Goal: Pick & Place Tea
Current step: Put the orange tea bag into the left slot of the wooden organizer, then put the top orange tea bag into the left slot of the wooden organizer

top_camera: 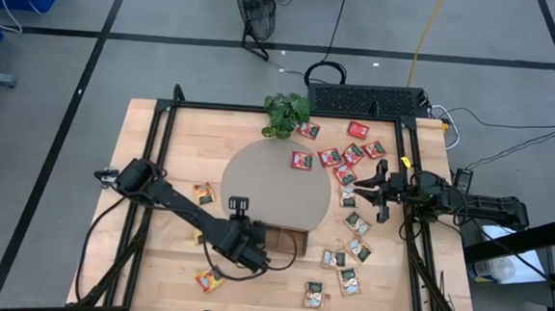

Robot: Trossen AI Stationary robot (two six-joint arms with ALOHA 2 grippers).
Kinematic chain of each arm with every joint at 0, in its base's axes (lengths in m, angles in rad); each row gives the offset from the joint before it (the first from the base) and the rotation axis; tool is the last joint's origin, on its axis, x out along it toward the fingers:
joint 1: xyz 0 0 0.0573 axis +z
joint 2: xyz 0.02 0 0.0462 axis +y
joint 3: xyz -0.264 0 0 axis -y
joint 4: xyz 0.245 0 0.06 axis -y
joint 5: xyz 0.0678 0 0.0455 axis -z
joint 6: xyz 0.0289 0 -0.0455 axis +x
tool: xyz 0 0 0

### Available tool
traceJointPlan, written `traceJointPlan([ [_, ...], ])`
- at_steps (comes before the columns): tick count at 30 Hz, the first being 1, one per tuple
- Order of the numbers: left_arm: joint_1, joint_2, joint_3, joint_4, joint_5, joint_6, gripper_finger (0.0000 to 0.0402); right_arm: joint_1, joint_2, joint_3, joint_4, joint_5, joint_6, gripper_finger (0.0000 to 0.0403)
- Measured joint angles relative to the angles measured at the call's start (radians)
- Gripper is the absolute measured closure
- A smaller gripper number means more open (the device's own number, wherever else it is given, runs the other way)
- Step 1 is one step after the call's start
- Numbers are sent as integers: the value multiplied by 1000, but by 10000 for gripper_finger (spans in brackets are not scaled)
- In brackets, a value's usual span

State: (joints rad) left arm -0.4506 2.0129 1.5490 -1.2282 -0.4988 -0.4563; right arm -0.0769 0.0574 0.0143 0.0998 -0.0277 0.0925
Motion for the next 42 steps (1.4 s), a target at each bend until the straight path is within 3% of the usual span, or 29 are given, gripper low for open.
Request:
traceJointPlan([
  [8, 18, 0, -1, 3, 3, -28, 393, 0, 0, 0, 0, 0, 0, 328],
  [24, 20, 0, 3, -4, 1, -68, 305, 0, 0, 0, 0, 0, 0, 328],
  [29, 20, 0, 71, -93, -14, -47, 284, 0, 0, 0, 0, 0, 0, 328],
  [33, 5, -6, 132, -241, -108, -115, 278, 0, 0, 0, 0, 0, 0, 328],
  [35, -3, -24, 130, -305, -135, -168, 278, 0, 0, 0, 0, 0, 0, 328],
  [38, 15, -86, 101, -342, -97, -262, 277, 0, 0, 0, 0, 0, 0, 328],
  [42, 59, -262, -16, -300, -83, -261, 277, 0, 0, 0, 0, 0, 0, 328],
])
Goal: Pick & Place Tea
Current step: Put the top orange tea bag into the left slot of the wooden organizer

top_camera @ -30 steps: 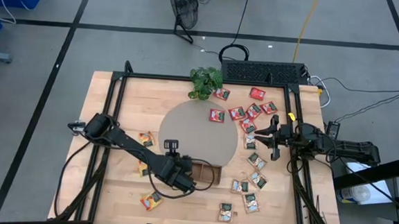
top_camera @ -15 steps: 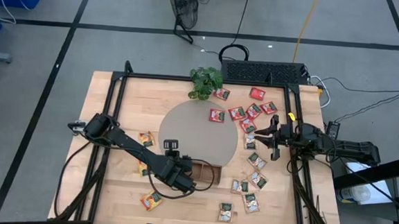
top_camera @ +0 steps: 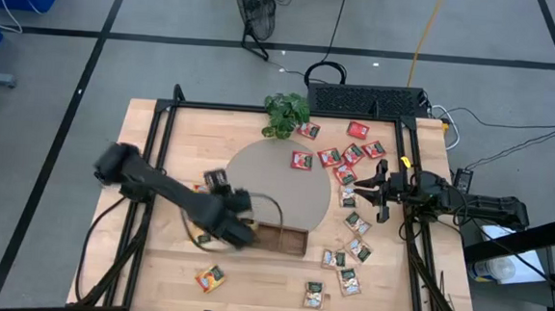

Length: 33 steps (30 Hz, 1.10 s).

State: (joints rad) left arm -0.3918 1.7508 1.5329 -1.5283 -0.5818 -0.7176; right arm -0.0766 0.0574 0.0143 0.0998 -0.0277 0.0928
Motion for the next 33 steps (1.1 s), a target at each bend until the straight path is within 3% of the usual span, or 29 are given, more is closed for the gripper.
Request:
traceJointPlan([
  [3, 55, -185, -159, 93, 18, -27, 277, 0, 0, 0, 0, 0, 0, 328],
  [5, 116, -324, -292, 223, 84, -19, 277, 0, 0, 0, 0, 0, 0, 328],
  [10, 327, -600, -641, 640, 511, -27, 277, 0, 0, 0, 0, 0, 0, 328],
  [13, 449, -662, -777, 722, 634, -137, 277, 0, 0, 0, 0, 0, 0, 328],
  [20, 577, -657, -915, 637, 660, -274, 277, 0, 0, 0, 0, 0, 0, 328],
  [33, 587, -657, -978, 662, 564, -307, 277, 0, 0, 0, 0, 0, 0, 328],
])
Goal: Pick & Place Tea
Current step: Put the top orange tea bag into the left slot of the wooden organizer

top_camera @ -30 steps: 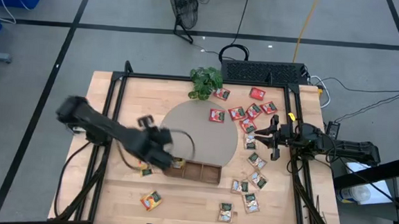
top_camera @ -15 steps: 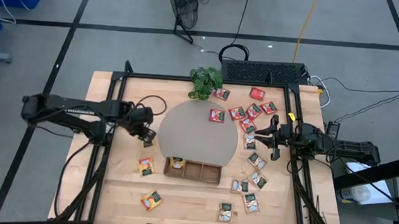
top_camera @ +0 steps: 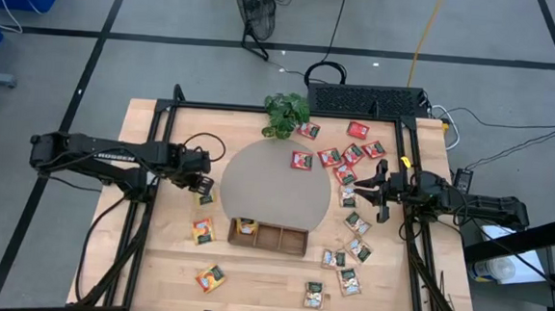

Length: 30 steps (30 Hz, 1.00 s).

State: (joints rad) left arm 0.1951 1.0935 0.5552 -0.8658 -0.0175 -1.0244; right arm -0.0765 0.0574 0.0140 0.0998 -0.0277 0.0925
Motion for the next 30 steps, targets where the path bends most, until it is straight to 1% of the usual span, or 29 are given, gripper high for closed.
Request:
traceJointPlan([
  [7, 0, 3, 0, 7, -18, -6, 277, 0, 0, 0, 0, 0, 0, 328],
  [12, 0, 52, 0, 18, -16, -2, 277, 0, 0, 0, 0, 0, 0, 328],
  [16, 0, 123, 0, 66, 2, 19, 277, 0, 0, 0, 0, 0, 0, 328],
  [22, 0, 215, 0, 129, 76, 91, 277, 0, 0, 0, 0, 0, 0, 328],
  [25, 0, 229, 3, 138, 104, 123, 277, 0, 0, 0, 0, 0, 0, 328],
  [30, 0, 224, 2, 141, 104, 167, 277, 0, 0, 0, 0, 0, 0, 328],
])
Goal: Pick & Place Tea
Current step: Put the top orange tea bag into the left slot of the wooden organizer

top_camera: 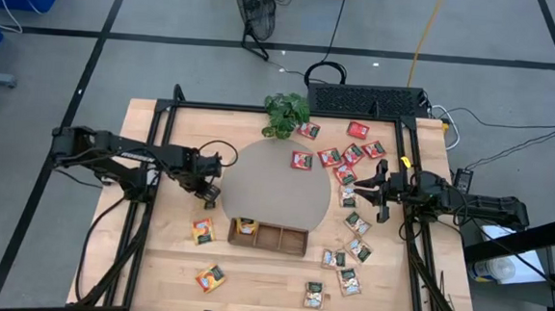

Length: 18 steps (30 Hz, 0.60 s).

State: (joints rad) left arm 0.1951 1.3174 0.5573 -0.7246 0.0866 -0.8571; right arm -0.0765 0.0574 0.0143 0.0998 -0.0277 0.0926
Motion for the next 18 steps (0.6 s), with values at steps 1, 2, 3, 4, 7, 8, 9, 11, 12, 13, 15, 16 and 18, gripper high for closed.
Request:
traceJointPlan([
  [1, 0, -1, 0, 1, 2, 15, 277, 0, 0, 0, 0, 0, 0, 328],
  [2, 0, -1, 1, 1, 2, 35, 277, 0, 0, 0, 0, 0, 0, 328],
  [3, -1, -2, 3, 0, 2, 54, 277, 0, 0, 0, 0, 0, 0, 328],
  [4, -1, -7, 6, 1, 1, 66, 277, 0, 0, 0, 0, 0, 0, 328],
  [7, 0, -30, 23, 28, -24, 84, 277, 0, 0, 0, 0, 0, 0, 328],
  [8, 0, -40, 26, 45, -32, 89, 277, 0, 0, 0, 0, 0, 0, 328],
  [9, 0, -50, 35, 67, -35, 93, 277, 0, 0, 0, 0, 0, 0, 328],
  [11, 0, -70, 49, 122, -34, 107, 277, 0, 0, 0, 0, 0, 0, 328],
  [12, 0, -81, 57, 146, -31, 124, 277, 0, 0, 0, 0, 0, 0, 328],
  [13, -1, -90, 65, 163, -19, 144, 277, 0, 0, 0, 0, 0, 0, 328],
  [15, -9, -105, 76, 190, 12, 172, 277, 0, 0, 0, 0, 0, 0, 328],
  [16, -15, -112, 77, 201, 23, 175, 277, 0, 0, 0, 0, 0, 0, 328],
  [18, -34, -116, 77, 205, 23, 147, 277, 0, 0, 0, 0, 0, 0, 328],
])
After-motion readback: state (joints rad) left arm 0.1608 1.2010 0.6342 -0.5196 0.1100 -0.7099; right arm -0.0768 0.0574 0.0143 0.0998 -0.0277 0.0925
